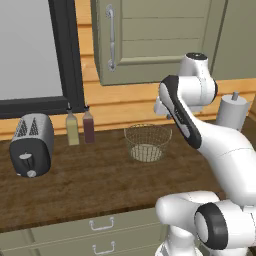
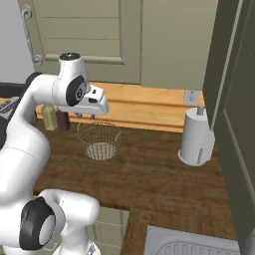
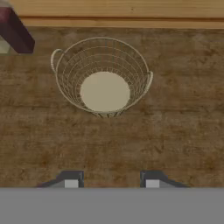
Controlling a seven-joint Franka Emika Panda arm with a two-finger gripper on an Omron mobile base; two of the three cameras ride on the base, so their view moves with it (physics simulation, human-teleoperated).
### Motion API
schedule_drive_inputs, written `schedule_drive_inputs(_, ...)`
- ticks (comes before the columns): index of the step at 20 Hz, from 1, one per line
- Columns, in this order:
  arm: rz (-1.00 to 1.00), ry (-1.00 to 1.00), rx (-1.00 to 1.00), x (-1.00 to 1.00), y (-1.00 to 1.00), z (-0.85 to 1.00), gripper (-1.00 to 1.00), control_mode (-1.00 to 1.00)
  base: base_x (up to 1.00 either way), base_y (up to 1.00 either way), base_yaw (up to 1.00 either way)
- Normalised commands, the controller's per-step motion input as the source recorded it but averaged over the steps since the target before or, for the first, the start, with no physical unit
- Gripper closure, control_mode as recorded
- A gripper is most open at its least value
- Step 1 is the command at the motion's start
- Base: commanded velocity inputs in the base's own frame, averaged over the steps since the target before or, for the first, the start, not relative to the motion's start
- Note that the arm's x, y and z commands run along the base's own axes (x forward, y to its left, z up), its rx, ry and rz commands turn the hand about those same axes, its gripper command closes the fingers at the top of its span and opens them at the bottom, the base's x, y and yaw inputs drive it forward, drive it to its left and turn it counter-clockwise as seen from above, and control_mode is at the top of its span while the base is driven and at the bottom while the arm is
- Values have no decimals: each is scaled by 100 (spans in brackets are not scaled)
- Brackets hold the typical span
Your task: Open the cabinet, pick up the bread from the cabinet and place it in the basket. Then move the basket to the dining counter.
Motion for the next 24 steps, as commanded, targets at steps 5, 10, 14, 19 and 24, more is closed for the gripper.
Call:
schedule_drive_inputs(5, -5, -18, -21, 0, 80, 33, -100, -100, 0, 0, 0)
schedule_drive_inputs(10, -13, -56, -9, -20, 99, 82, -100, -100, 0, 0, 0)
schedule_drive_inputs(14, -13, -49, 0, -4, 100, 79, -100, -100, 0, 0, 0)
schedule_drive_inputs(19, -7, -38, 0, 18, 92, 82, -100, -100, 0, 0, 0)
schedule_drive_inputs(24, 4, -14, 7, 44, 39, 70, -100, -100, 0, 0, 0)
